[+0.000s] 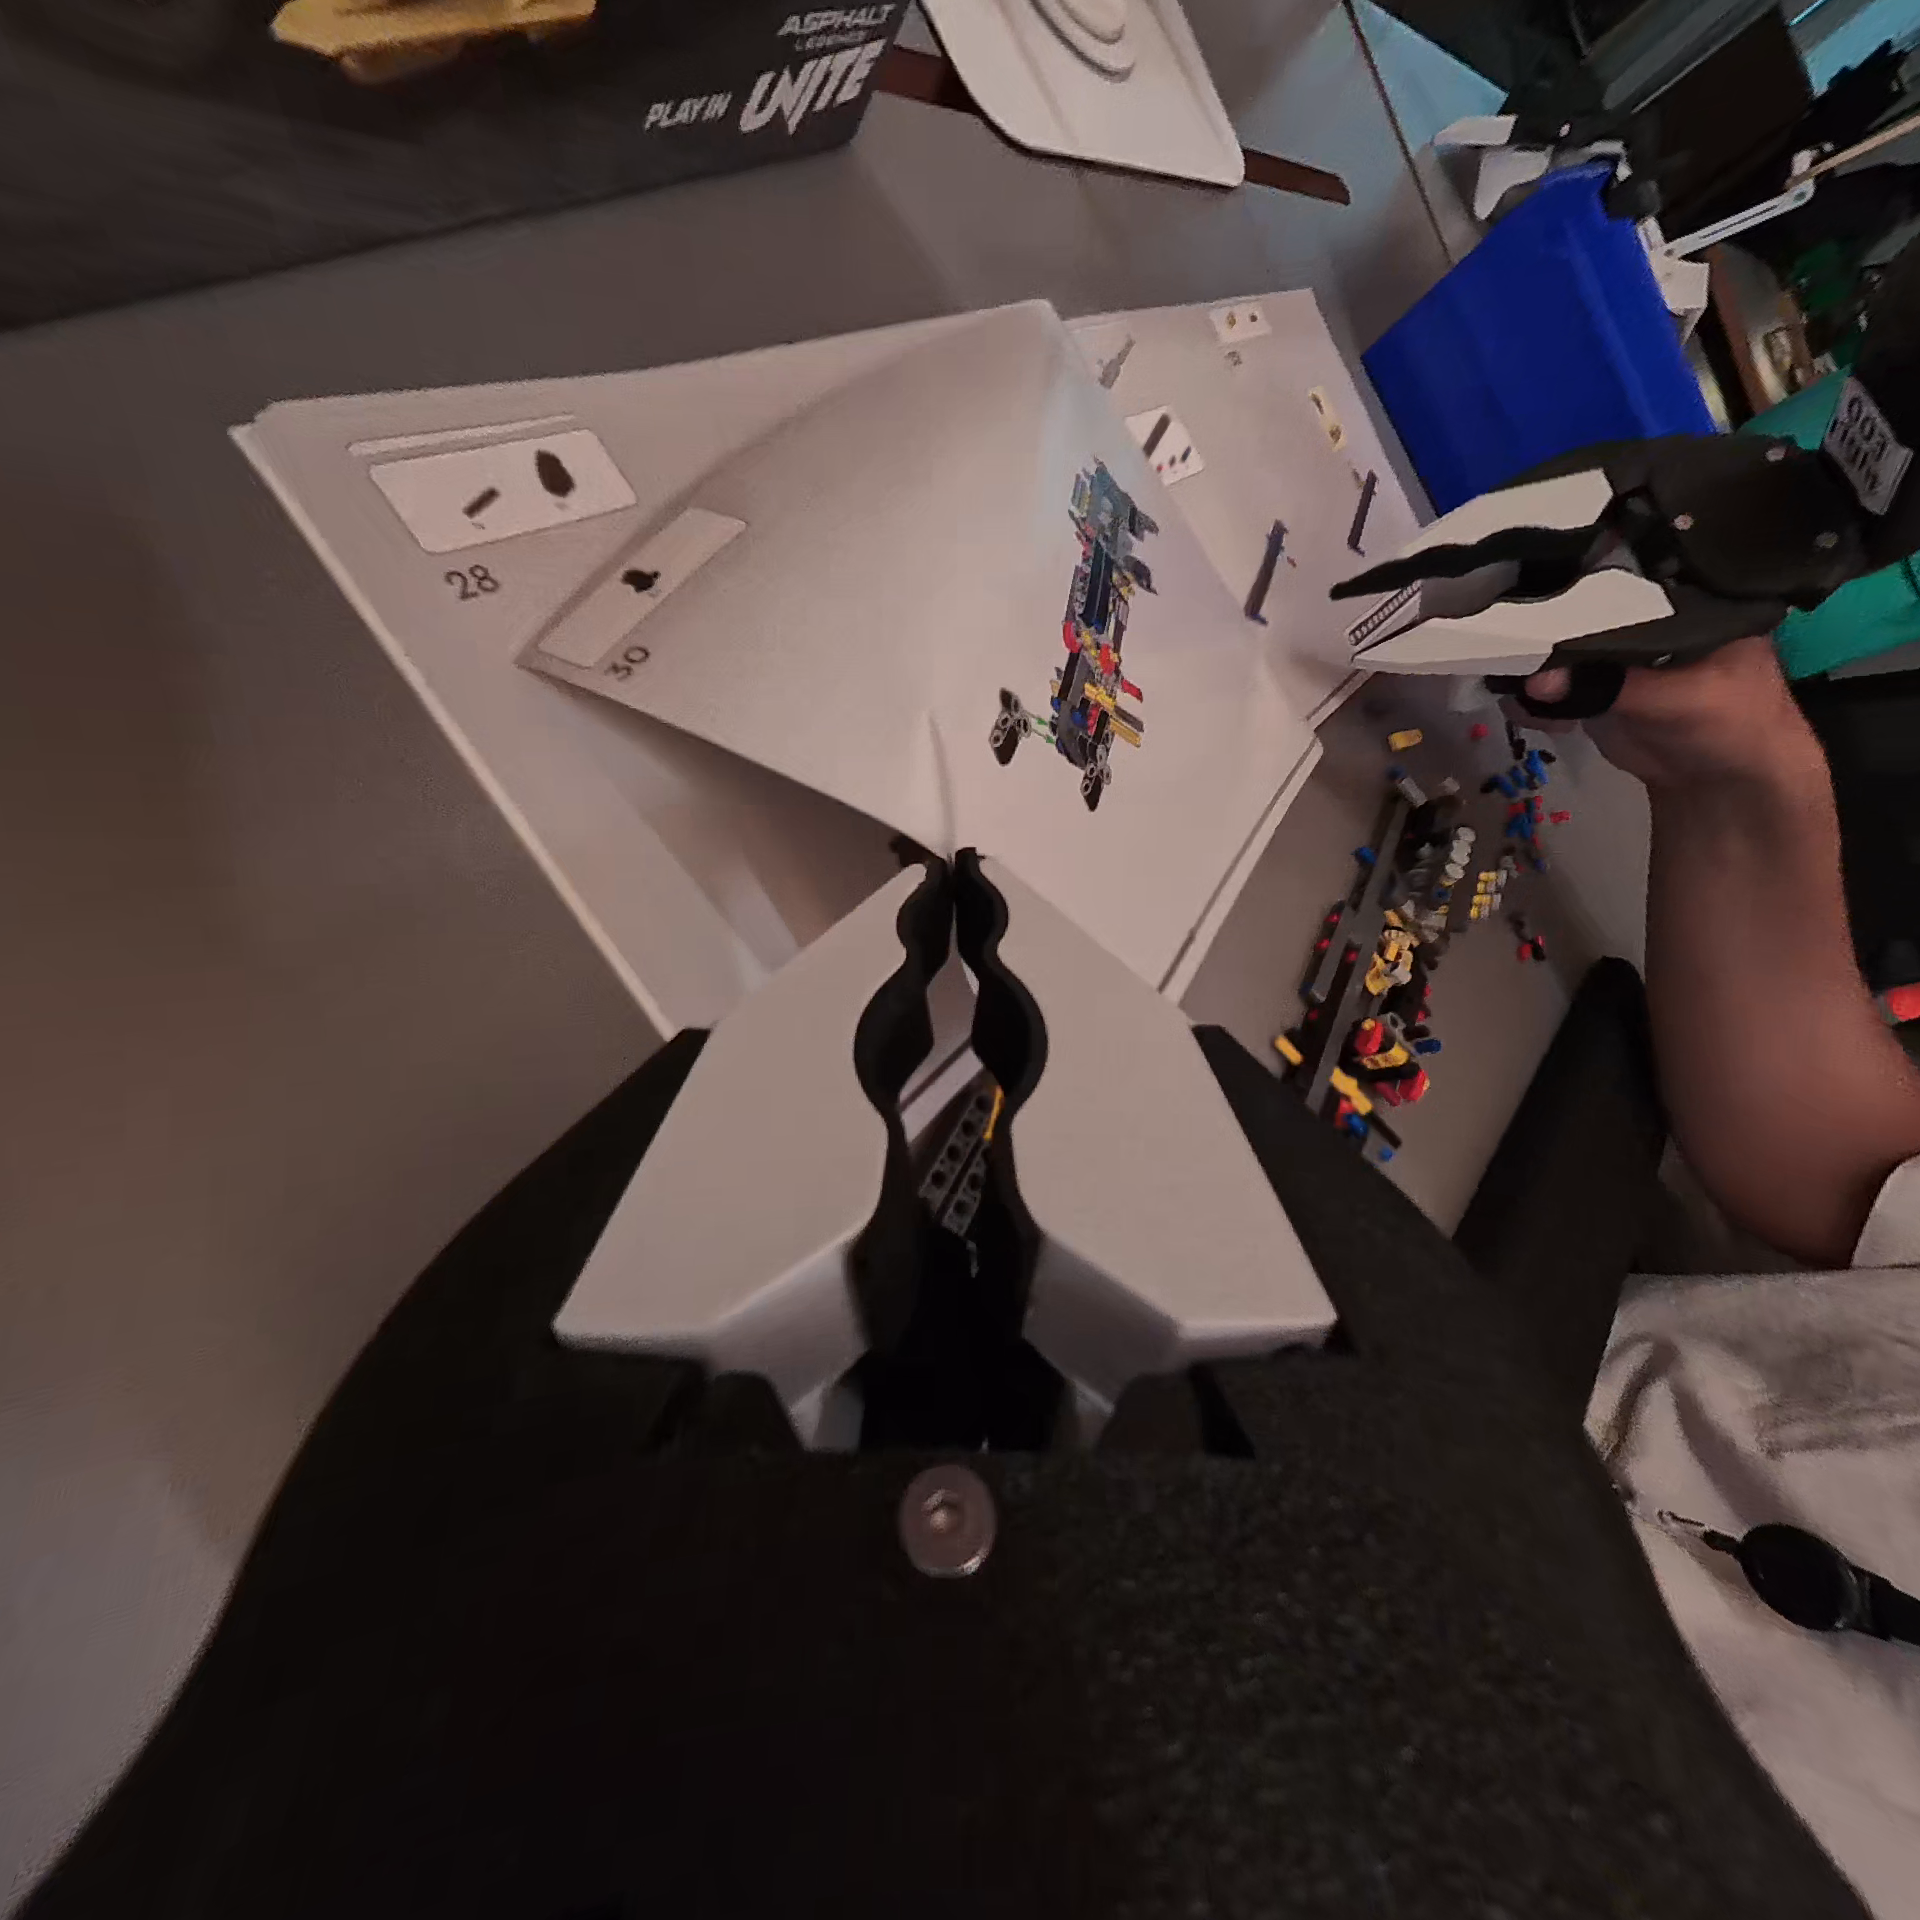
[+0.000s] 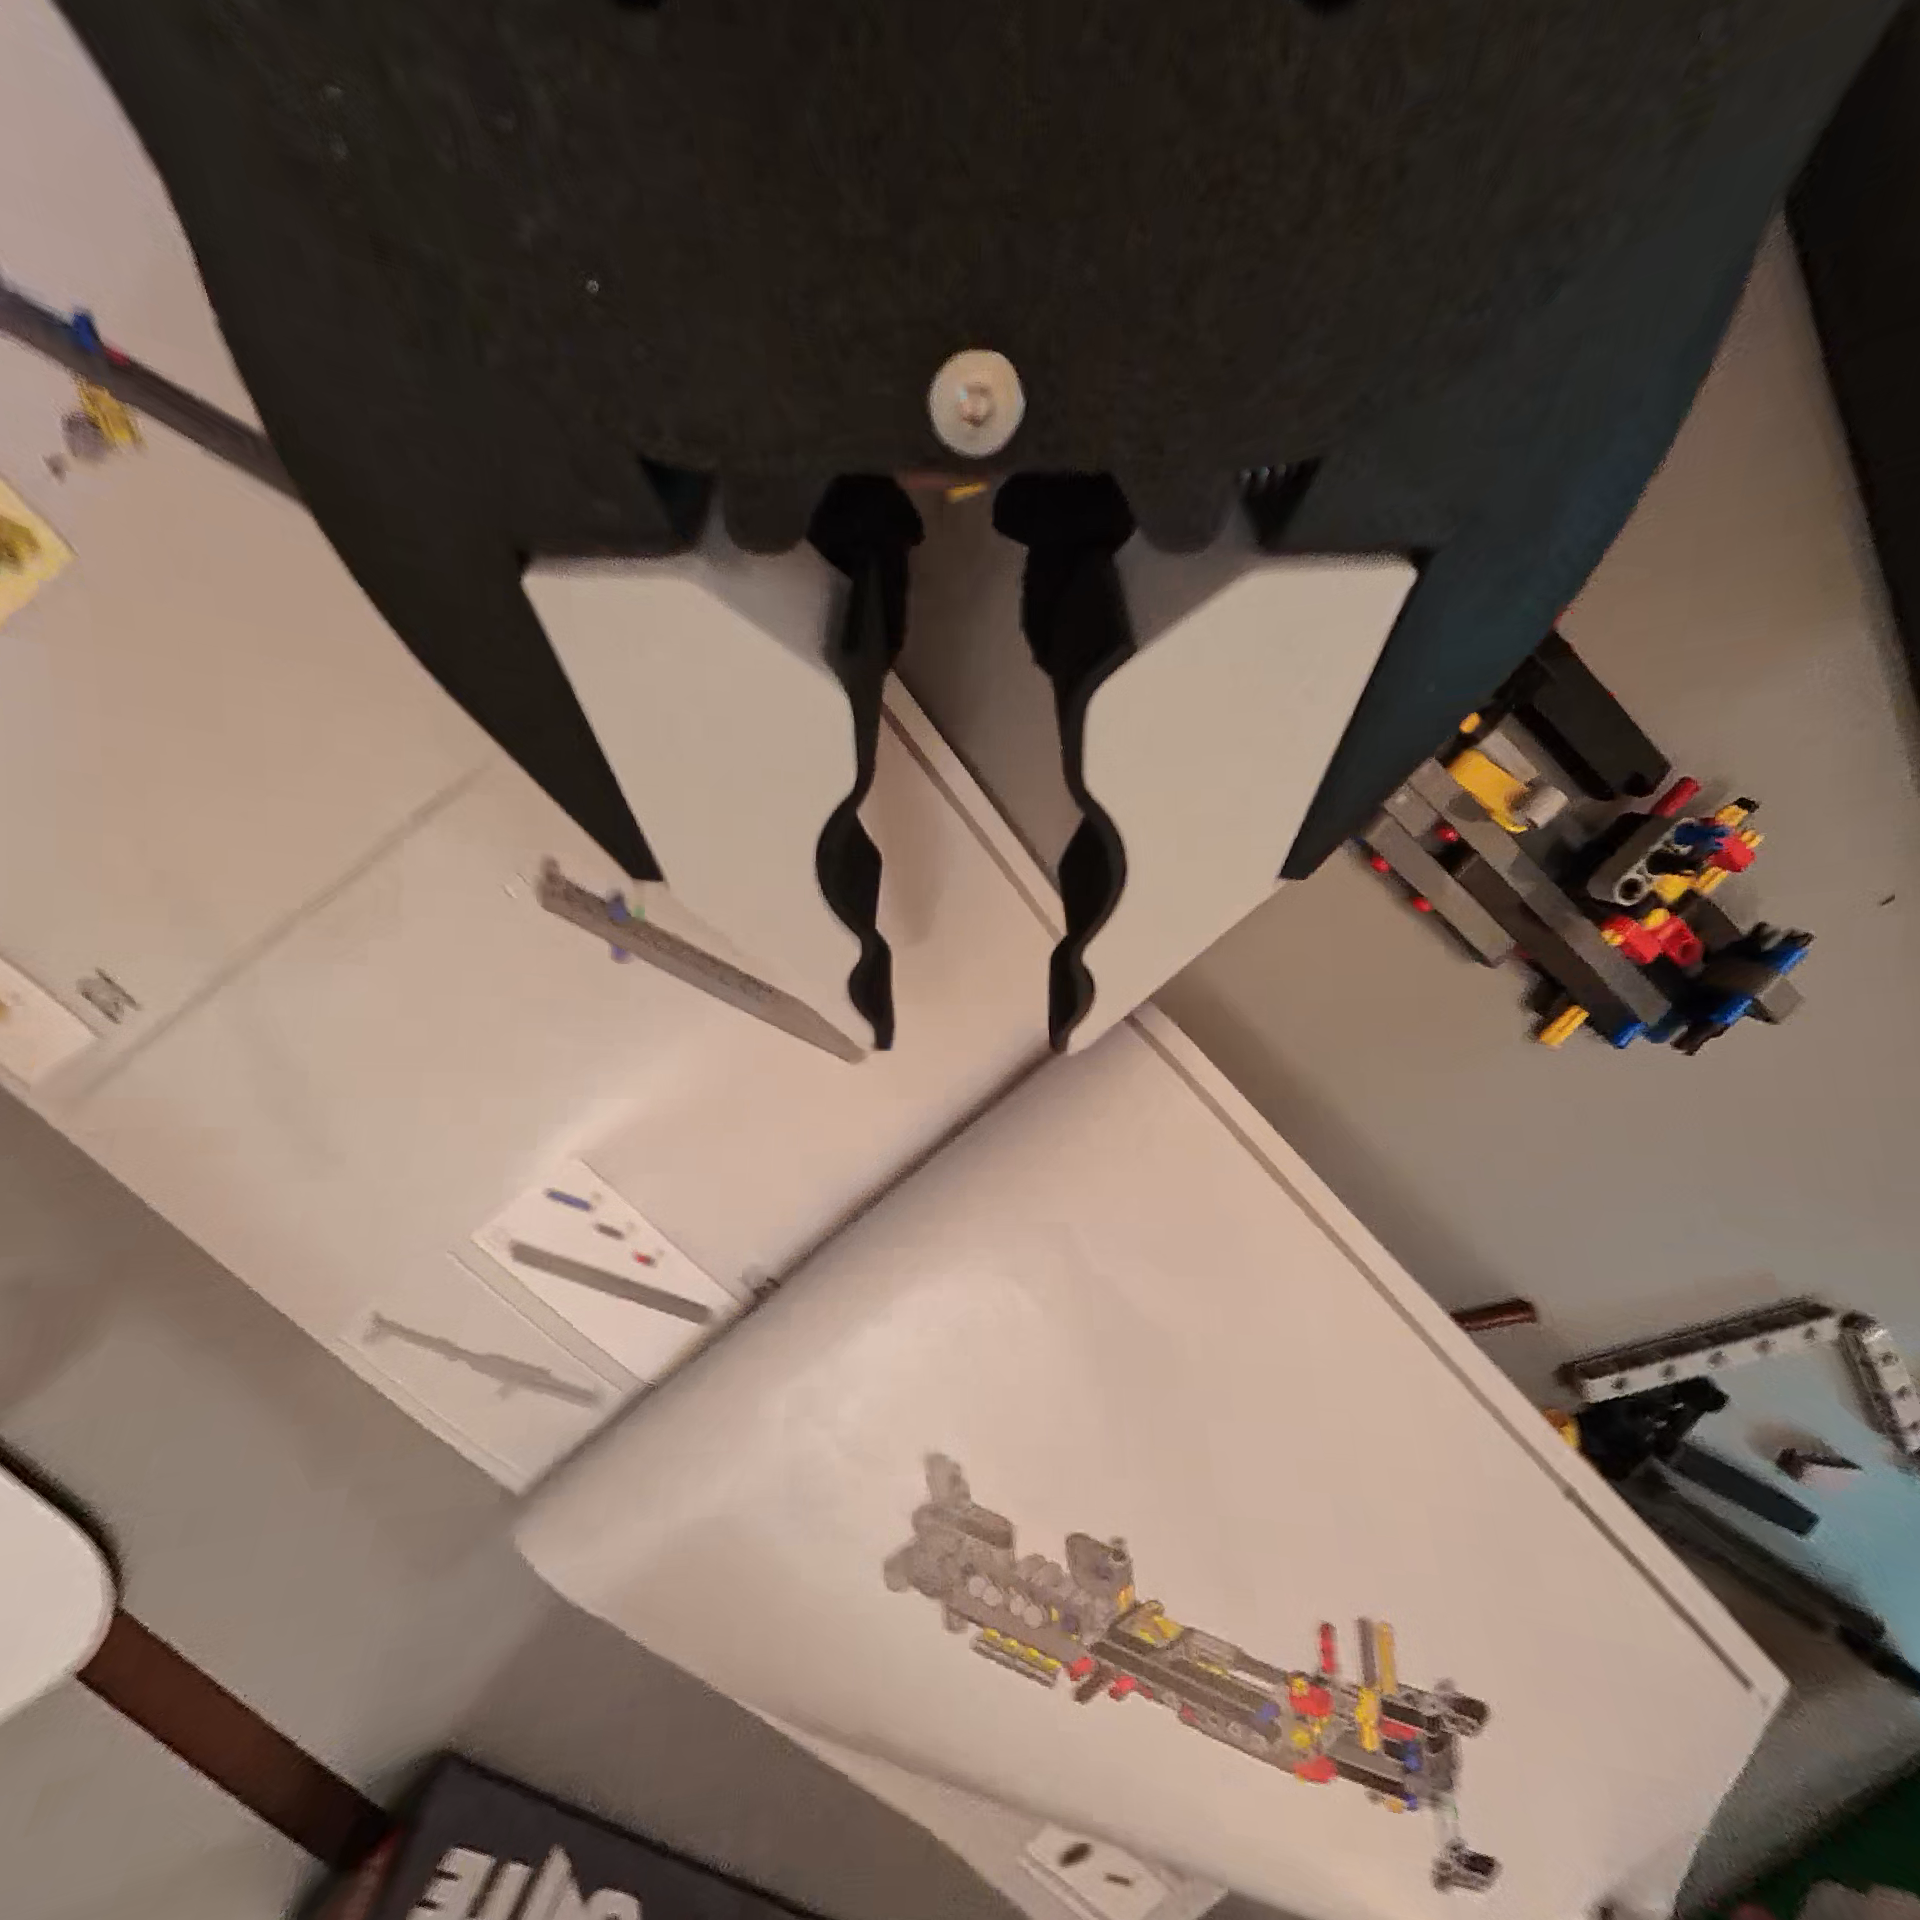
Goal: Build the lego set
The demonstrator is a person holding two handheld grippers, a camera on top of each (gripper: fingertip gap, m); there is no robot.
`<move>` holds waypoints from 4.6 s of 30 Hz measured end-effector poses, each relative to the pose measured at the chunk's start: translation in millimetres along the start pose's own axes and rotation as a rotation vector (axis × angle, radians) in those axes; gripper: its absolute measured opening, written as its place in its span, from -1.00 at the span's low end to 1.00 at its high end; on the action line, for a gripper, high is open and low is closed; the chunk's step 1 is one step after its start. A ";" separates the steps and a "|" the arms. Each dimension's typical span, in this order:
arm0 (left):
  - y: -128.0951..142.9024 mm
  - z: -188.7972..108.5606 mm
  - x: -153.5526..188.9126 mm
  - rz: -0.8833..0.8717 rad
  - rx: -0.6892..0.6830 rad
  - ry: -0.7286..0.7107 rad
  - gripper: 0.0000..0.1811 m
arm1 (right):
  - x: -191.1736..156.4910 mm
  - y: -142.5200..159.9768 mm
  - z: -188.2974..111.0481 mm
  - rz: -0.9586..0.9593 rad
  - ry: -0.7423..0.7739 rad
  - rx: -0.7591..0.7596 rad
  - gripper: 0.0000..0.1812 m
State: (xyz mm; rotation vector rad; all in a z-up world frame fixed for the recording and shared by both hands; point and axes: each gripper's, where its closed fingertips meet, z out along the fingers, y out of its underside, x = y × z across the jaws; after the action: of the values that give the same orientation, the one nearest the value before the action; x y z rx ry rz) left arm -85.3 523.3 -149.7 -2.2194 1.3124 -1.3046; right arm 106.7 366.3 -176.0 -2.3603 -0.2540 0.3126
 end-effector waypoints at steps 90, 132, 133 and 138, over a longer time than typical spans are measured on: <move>113.9 -17.9 33.2 0.700 -0.150 -0.203 -0.79 | -217.3 -58.5 115.9 -0.282 -0.247 -0.061 -0.66; 171.8 153.6 223.7 0.882 -0.248 -0.006 -0.70 | -142.9 124.2 -95.1 0.204 0.150 0.095 -0.66; 165.1 142.5 217.7 0.891 -0.201 -0.039 -0.60 | -142.9 124.8 -95.1 0.206 0.142 0.097 -0.66; 112.7 38.5 164.1 0.609 0.080 -0.023 -0.62 | -139.8 124.9 -96.0 0.208 0.120 0.112 -0.66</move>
State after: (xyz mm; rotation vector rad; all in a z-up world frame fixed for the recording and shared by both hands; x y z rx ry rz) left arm -87.8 320.5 -145.1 -1.5781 1.7046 -1.0639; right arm 13.6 177.4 -174.0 -2.2870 0.0653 0.2747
